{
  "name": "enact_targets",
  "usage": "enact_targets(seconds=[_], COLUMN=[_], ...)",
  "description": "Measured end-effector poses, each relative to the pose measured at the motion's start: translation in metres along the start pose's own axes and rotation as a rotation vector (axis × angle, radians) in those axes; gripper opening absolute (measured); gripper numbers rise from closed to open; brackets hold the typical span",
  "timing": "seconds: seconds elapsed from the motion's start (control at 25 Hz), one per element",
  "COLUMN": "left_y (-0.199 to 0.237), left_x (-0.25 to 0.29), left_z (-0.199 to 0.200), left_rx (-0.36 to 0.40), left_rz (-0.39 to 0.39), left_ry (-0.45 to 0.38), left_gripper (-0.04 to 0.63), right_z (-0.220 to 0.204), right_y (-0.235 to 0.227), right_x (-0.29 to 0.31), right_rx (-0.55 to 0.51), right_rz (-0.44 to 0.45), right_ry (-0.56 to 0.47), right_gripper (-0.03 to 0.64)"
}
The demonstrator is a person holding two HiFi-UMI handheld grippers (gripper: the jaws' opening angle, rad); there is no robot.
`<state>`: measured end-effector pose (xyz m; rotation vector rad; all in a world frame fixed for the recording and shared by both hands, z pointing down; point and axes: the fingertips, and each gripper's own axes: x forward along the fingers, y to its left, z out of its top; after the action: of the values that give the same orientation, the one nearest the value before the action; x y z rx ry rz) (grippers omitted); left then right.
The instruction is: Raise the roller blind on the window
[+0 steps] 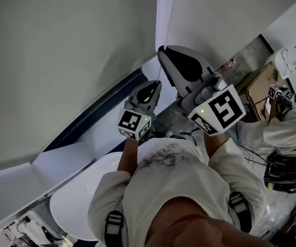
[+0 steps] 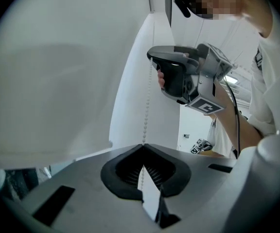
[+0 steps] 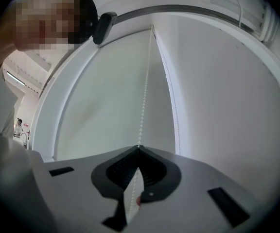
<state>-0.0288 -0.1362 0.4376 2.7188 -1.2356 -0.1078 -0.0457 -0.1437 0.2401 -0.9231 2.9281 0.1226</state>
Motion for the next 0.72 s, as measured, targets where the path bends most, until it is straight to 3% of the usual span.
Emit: enact_targets(seconds=[0.72], left_y=[-0.005], left_x=[0.004], left_z=[-0.083], left_rx=[-0.039], left_rz=[0.03], left_ry=[0.071], left_gripper=[0.009], right_z=[-0.076], right_y=[0.006], right_x=[-0.036], right_rx=[0.007], right_rz=[0.017], right_ry=[0.04], right_gripper=[0.061])
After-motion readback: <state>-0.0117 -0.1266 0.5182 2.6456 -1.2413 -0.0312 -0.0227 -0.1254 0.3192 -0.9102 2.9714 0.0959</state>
